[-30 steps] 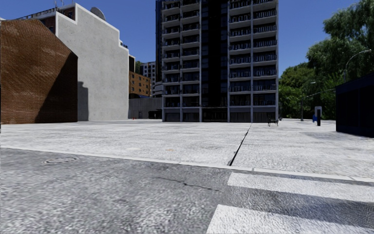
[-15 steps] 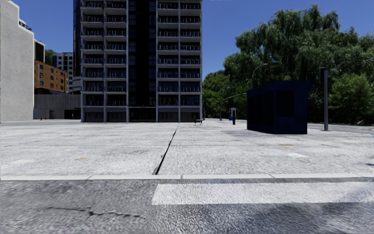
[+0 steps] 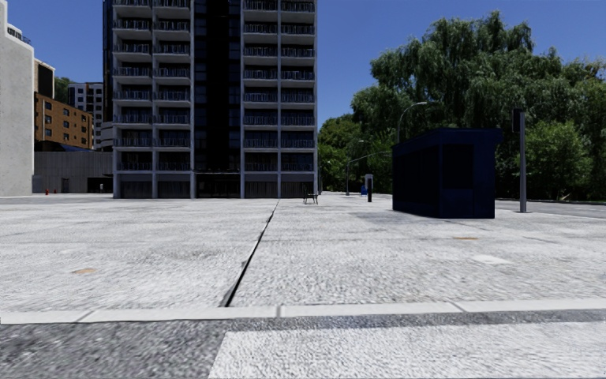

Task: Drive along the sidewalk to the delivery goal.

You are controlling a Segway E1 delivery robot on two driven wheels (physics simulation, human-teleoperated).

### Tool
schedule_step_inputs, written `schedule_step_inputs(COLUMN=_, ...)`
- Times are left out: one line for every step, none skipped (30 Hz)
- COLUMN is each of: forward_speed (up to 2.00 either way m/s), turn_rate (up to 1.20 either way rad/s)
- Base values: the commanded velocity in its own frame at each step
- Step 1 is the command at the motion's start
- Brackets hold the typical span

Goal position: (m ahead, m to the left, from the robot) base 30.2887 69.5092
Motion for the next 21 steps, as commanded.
schedule_step_inputs(forward_speed=1.01, turn_rate=0.00)
schedule_step_inputs(forward_speed=1.01, turn_rate=0.00)
schedule_step_inputs(forward_speed=1.04, turn_rate=0.00)
schedule_step_inputs(forward_speed=1.85, turn_rate=0.00)
schedule_step_inputs(forward_speed=2.00, turn_rate=0.00)
schedule_step_inputs(forward_speed=2.00, turn_rate=0.00)
schedule_step_inputs(forward_speed=2.00, turn_rate=0.00)
schedule_step_inputs(forward_speed=2.00, turn_rate=0.00)
schedule_step_inputs(forward_speed=2.00, turn_rate=0.00)
schedule_step_inputs(forward_speed=2.00, turn_rate=0.00)
schedule_step_inputs(forward_speed=2.00, turn_rate=0.00)
schedule_step_inputs(forward_speed=2.00, turn_rate=0.00)
schedule_step_inputs(forward_speed=2.00, turn_rate=0.00)
schedule_step_inputs(forward_speed=2.00, turn_rate=0.00)
schedule_step_inputs(forward_speed=2.00, turn_rate=0.00)
schedule_step_inputs(forward_speed=2.00, turn_rate=0.00)
schedule_step_inputs(forward_speed=2.00, turn_rate=0.00)
schedule_step_inputs(forward_speed=2.00, turn_rate=0.00)
schedule_step_inputs(forward_speed=2.00, turn_rate=0.00)
schedule_step_inputs(forward_speed=2.00, turn_rate=0.00)
schedule_step_inputs(forward_speed=1.75, turn_rate=0.00)
